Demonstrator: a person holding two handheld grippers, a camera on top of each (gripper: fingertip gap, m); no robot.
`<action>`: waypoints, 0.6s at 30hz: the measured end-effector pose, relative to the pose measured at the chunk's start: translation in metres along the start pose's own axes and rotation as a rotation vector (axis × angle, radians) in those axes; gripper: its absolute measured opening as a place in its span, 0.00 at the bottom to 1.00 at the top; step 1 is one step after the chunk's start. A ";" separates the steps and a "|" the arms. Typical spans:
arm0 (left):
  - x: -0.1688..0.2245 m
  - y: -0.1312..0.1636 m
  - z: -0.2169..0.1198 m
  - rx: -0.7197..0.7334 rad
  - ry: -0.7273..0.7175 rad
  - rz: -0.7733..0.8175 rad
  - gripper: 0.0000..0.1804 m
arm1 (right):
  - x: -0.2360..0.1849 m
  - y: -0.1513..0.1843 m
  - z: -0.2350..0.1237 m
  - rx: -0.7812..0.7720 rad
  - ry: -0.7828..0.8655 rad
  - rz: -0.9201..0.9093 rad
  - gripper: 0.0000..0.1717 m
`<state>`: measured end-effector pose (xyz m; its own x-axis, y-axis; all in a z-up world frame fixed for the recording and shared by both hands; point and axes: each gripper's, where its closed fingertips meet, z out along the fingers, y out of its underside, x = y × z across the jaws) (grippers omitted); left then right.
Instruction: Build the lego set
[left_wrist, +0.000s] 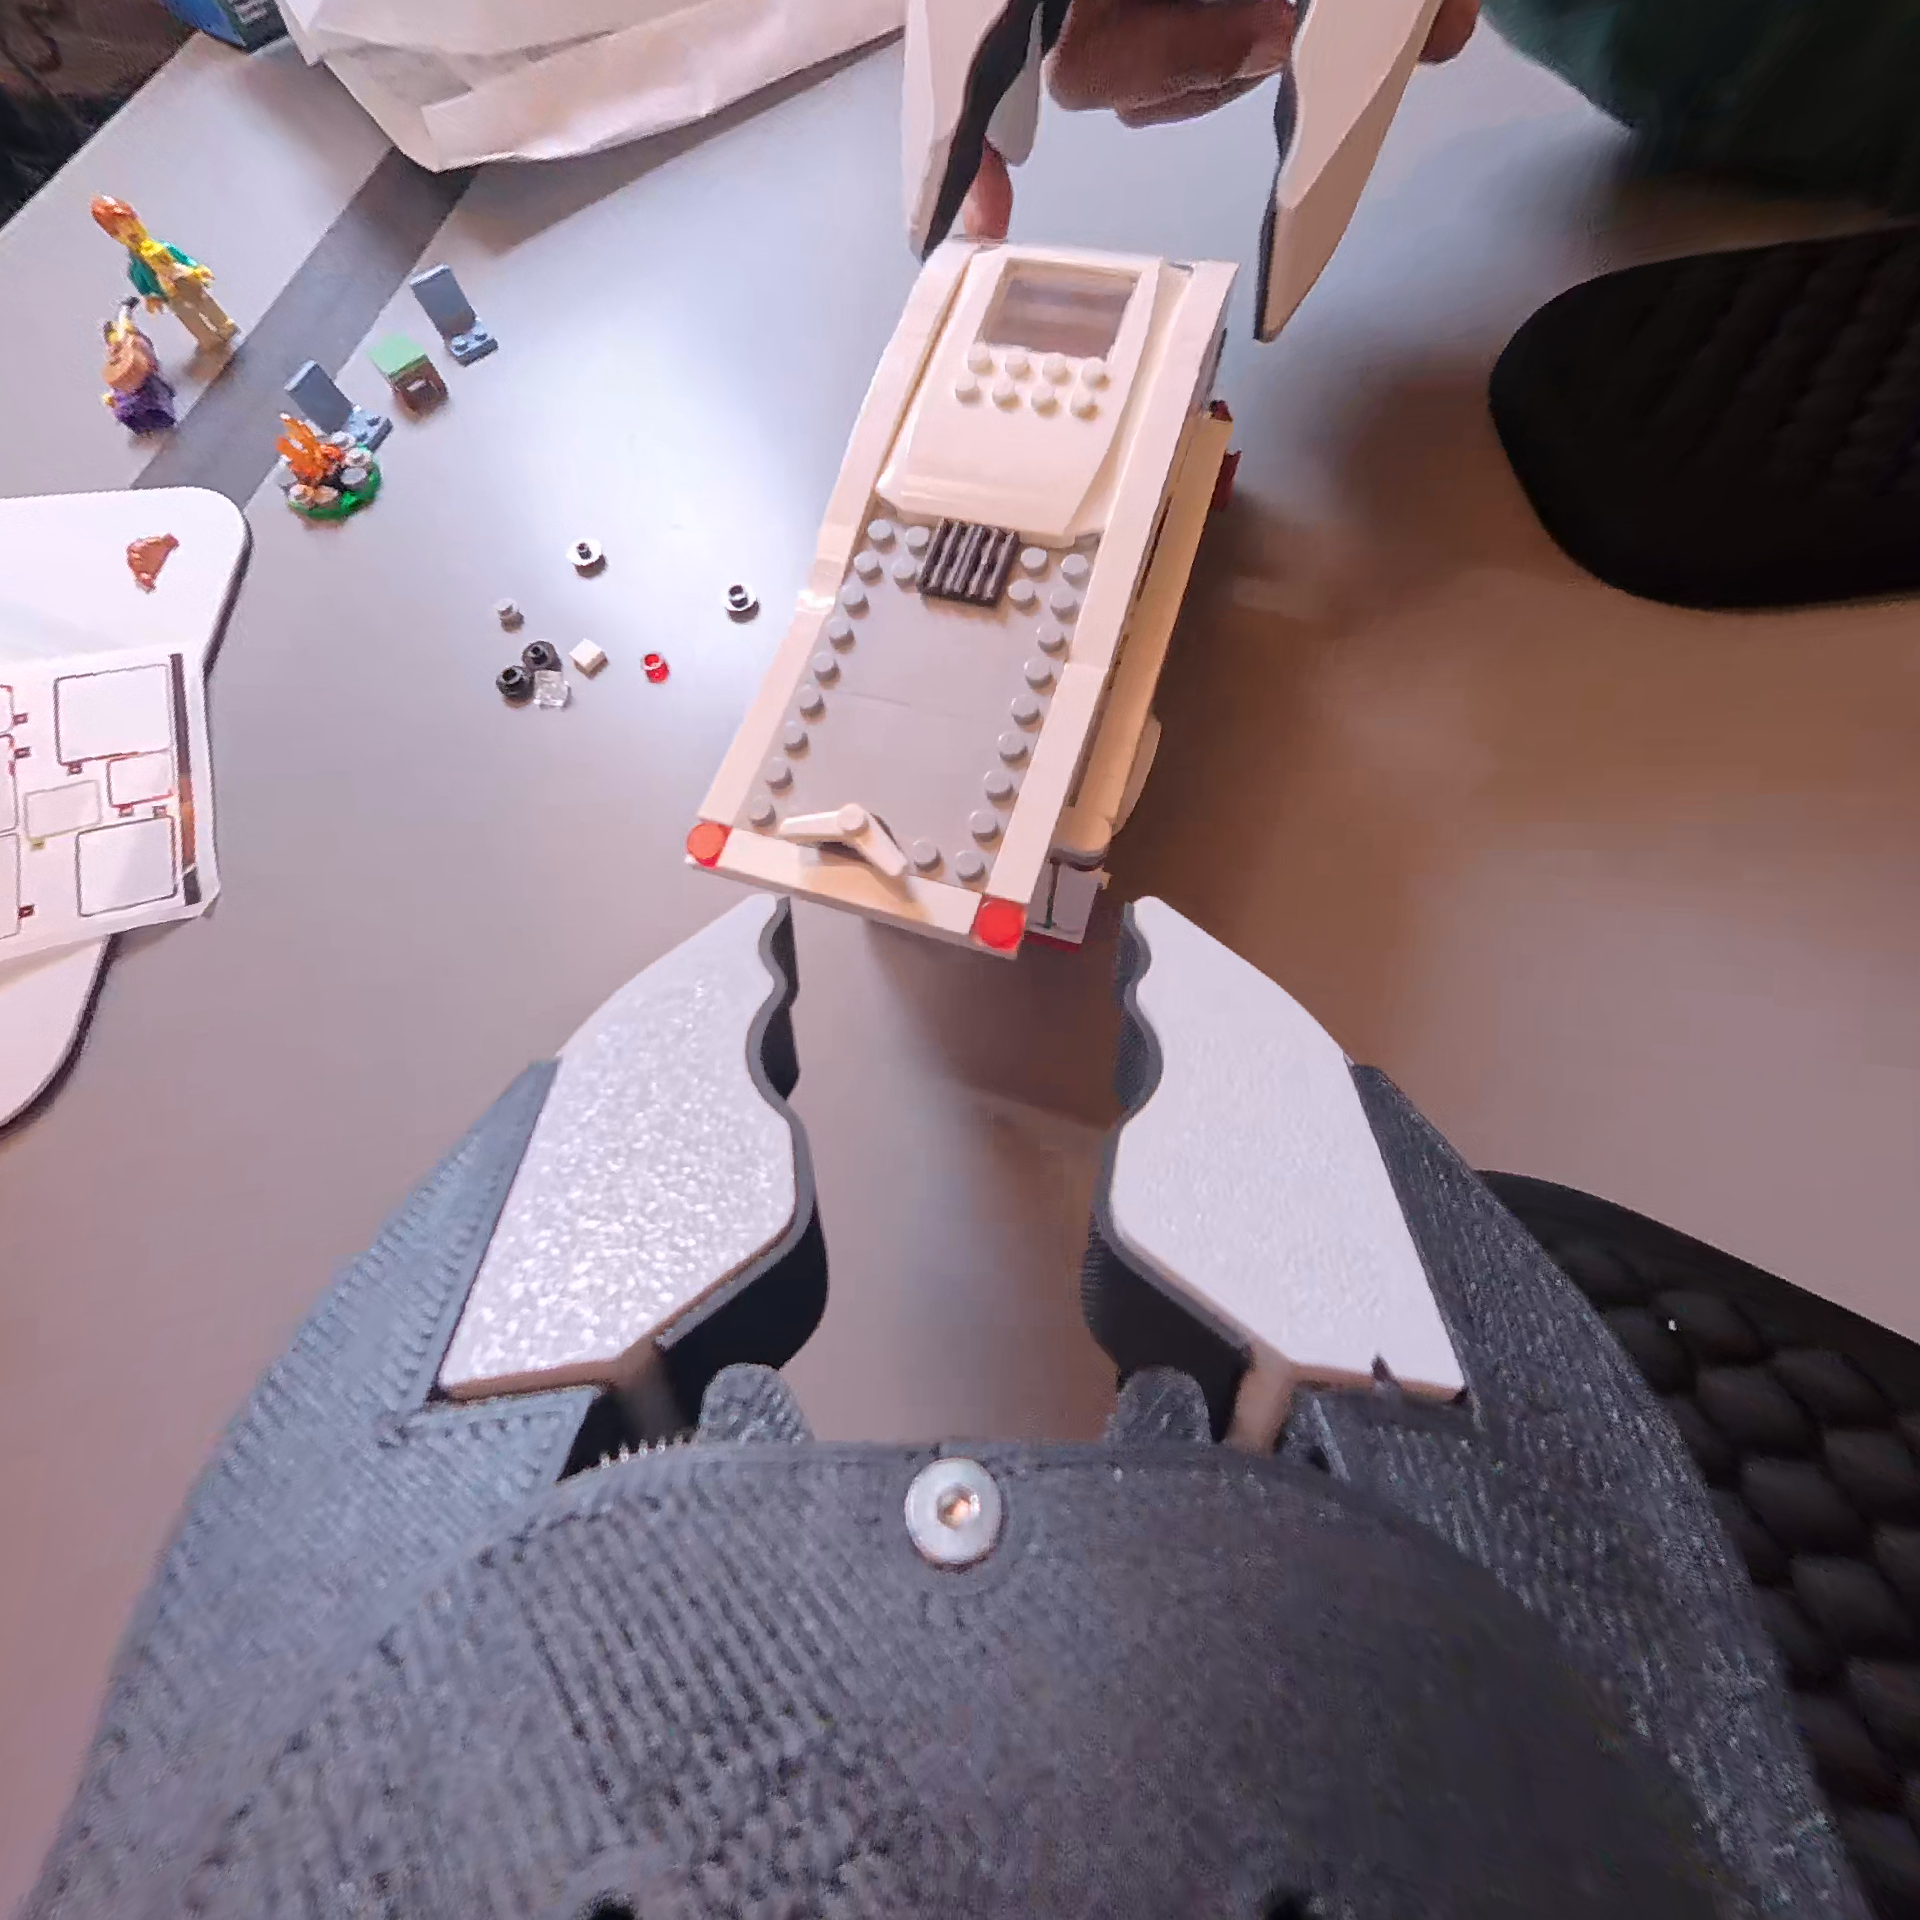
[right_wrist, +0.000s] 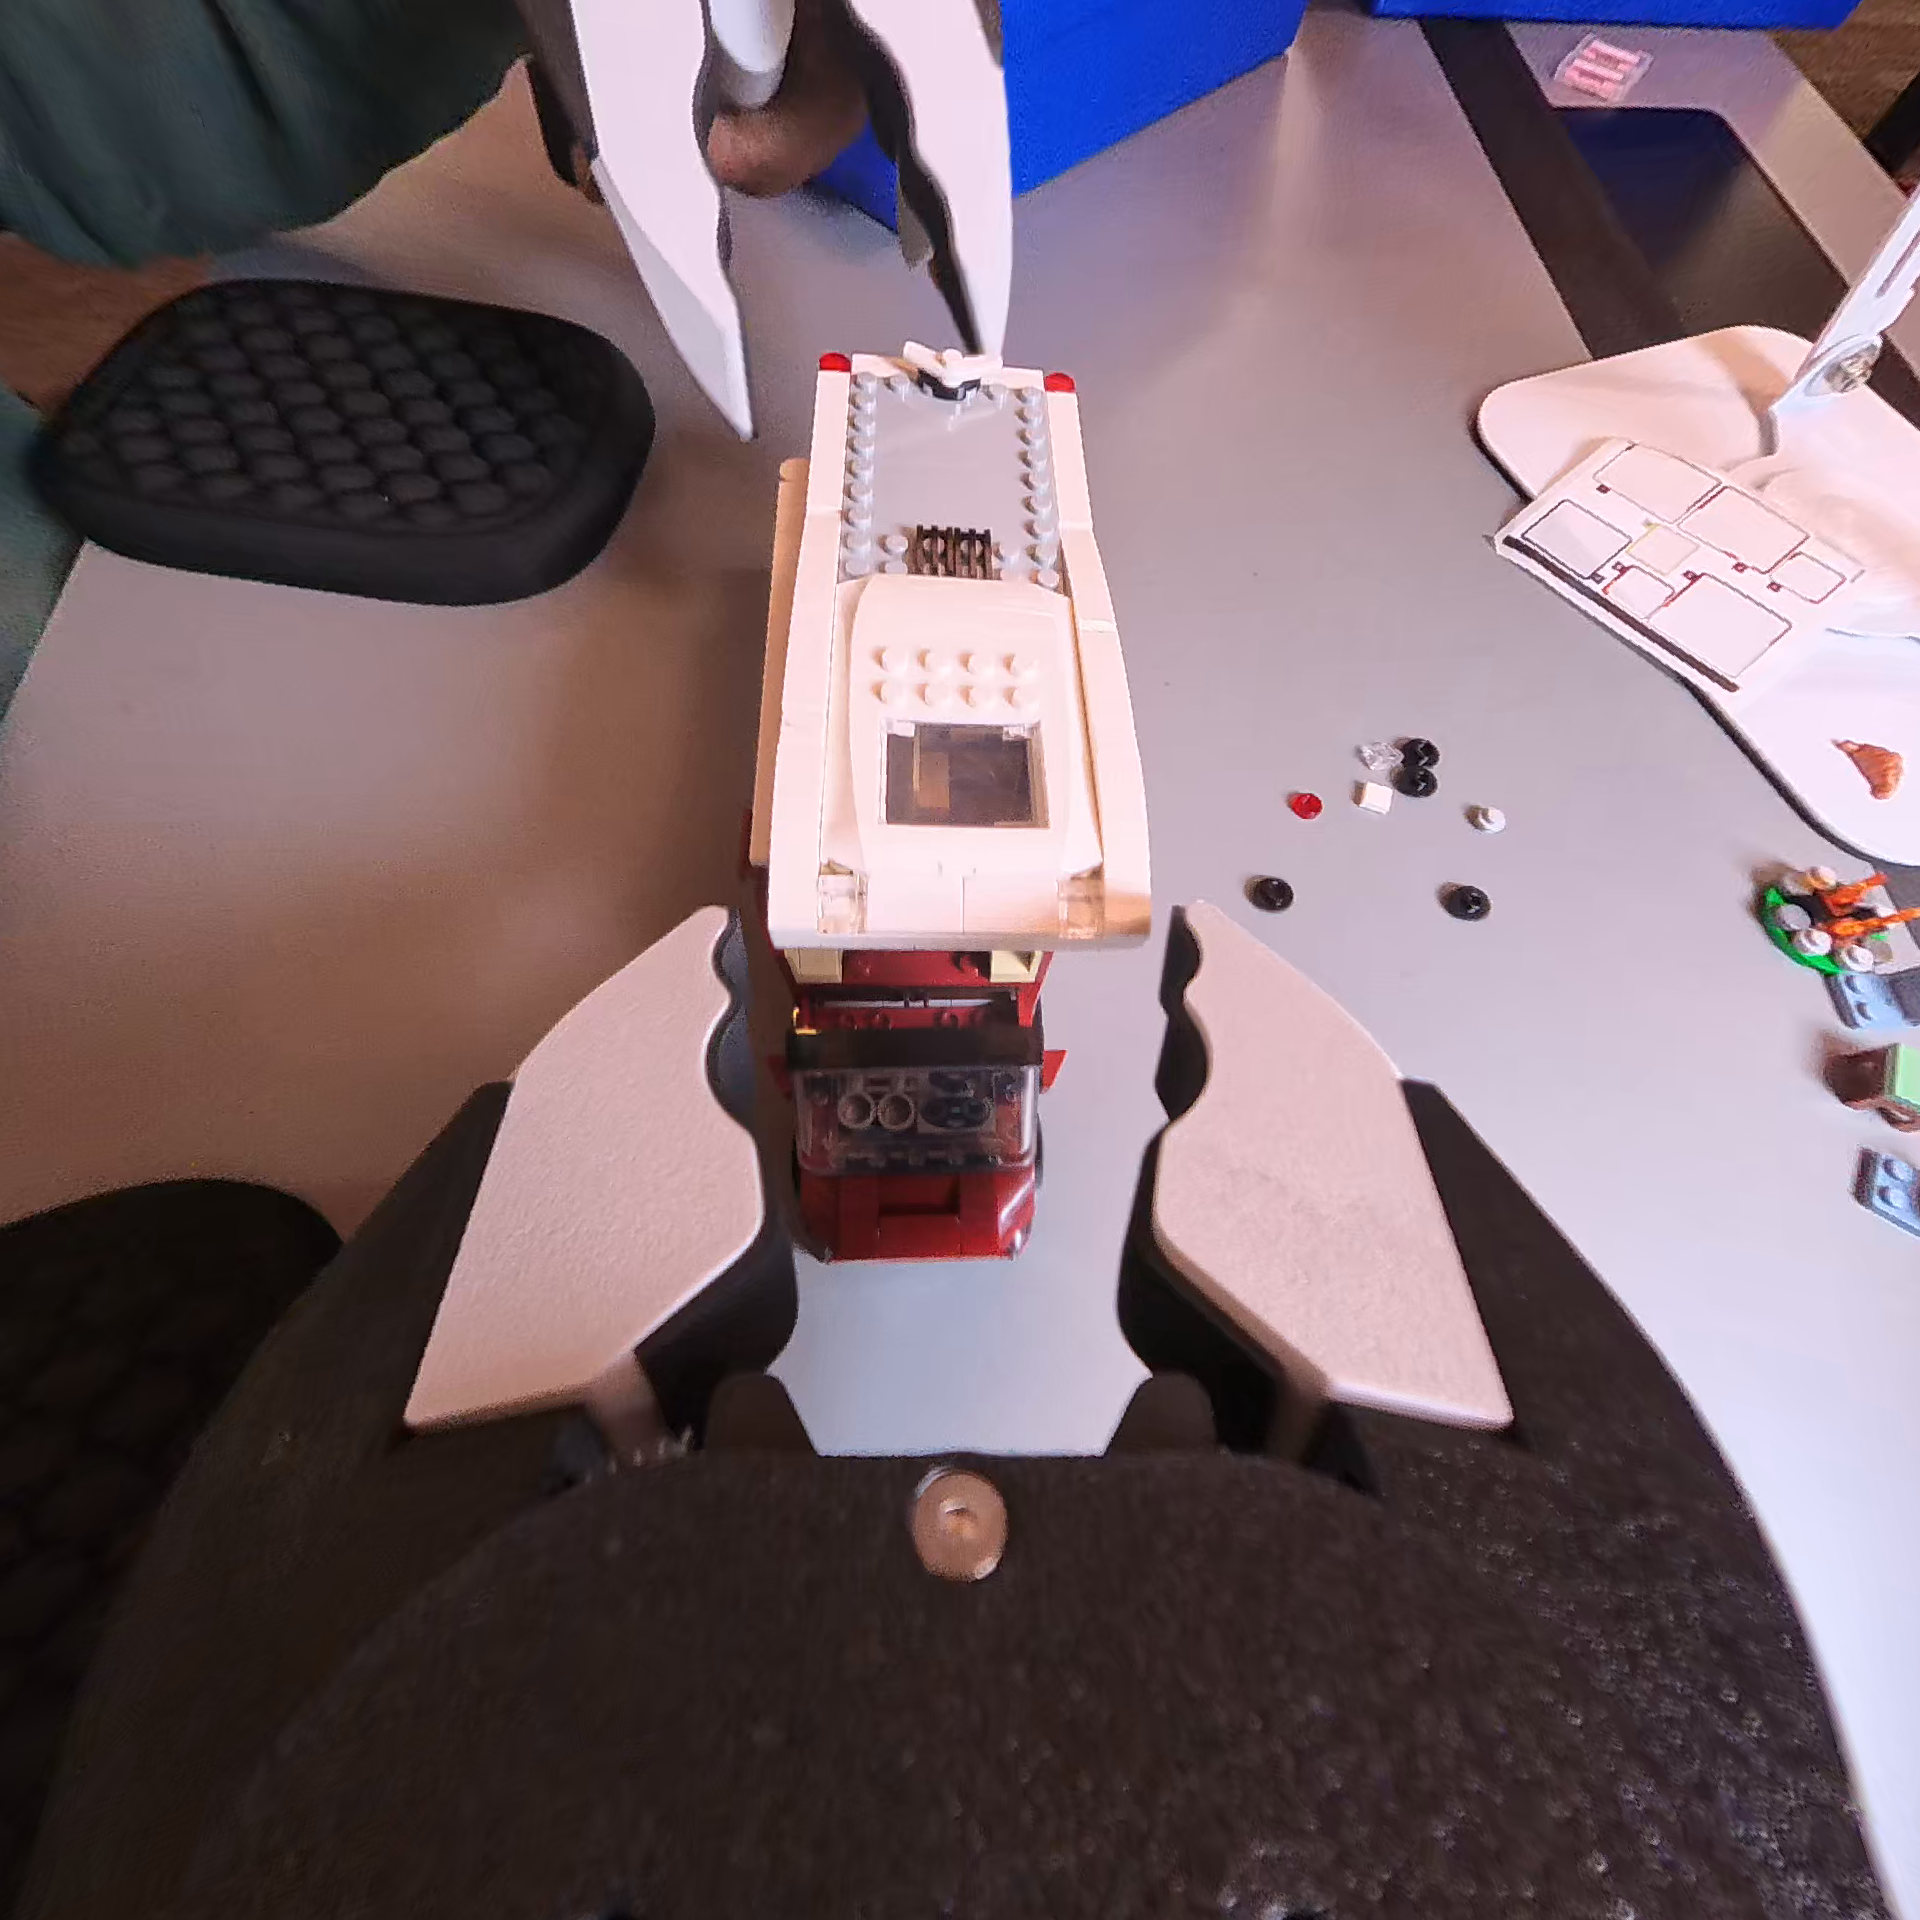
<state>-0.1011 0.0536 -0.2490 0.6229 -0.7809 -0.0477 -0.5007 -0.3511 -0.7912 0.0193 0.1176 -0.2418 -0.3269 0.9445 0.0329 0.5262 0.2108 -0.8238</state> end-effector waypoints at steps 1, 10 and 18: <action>0.003 0.000 0.002 -0.003 0.007 0.004 0.34 | 0.000 -0.001 0.001 0.002 0.003 0.005 0.42; 0.015 -0.008 0.008 -0.005 0.004 0.023 0.40 | 0.000 -0.003 -0.012 -0.017 -0.006 0.035 0.40; 0.028 -0.015 0.015 0.001 0.025 0.065 0.39 | -0.005 -0.002 -0.028 -0.047 -0.020 0.007 0.40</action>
<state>-0.0673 0.0443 -0.2478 0.5741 -0.8145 -0.0840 -0.5391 -0.2988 -0.7874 0.0418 0.1193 -0.2250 -0.3390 0.9407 0.0156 0.5642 0.2165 -0.7967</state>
